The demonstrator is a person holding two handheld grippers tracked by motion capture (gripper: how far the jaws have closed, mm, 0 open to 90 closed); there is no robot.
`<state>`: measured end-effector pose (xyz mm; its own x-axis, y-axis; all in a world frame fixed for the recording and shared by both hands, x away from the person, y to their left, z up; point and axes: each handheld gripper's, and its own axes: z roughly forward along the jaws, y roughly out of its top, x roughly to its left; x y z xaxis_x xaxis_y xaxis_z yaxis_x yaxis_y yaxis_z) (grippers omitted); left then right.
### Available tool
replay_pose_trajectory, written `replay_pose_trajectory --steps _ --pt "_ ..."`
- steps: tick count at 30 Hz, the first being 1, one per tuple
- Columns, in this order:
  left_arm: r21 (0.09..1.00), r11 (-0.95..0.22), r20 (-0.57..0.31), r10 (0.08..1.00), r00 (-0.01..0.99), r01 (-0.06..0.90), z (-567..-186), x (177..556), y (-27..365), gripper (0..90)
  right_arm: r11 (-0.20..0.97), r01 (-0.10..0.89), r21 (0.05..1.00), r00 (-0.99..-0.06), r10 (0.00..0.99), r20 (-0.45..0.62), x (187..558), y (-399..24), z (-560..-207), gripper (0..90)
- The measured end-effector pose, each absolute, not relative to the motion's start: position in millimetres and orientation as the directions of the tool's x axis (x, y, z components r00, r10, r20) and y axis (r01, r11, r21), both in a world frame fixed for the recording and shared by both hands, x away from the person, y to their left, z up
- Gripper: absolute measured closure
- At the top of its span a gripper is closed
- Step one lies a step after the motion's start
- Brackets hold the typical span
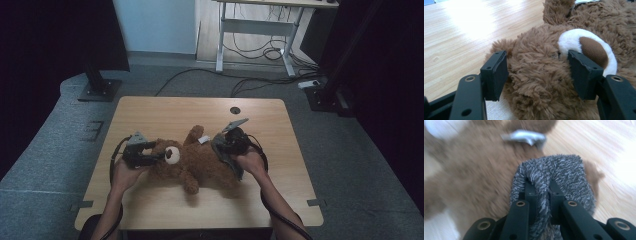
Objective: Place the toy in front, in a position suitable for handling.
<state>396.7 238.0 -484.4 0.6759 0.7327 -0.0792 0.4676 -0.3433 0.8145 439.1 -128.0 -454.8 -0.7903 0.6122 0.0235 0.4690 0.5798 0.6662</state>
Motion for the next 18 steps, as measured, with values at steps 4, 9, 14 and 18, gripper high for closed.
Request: replay_pose_trajectory --steps 4,9,14,18 --pt "0.815 -0.34 -0.081 0.735 0.674 0.469 -484.6 397.0 238.0 33.8 0.567 0.501 0.654 -0.769 0.638 0.036 439.3 -140.6 -465.8 81.2" --pt "0.816 -0.34 -0.08 0.734 0.674 0.467 -484.9 396.7 238.4 33.8 0.571 0.525 0.631 -0.747 0.664 0.021 440.2 -153.8 -476.3 81.2" --pt "0.817 -0.338 -0.083 0.732 0.676 0.467 -485.1 396.6 238.8 33.7 0.571 0.551 0.609 -0.722 0.692 0.005 439.3 -171.2 -483.2 81.2" --pt "0.817 -0.338 -0.084 0.732 0.676 0.467 -485.1 396.6 238.7 33.8 0.555 0.559 0.616 -0.707 0.707 0.005 434.9 -184.4 -476.3 81.2"
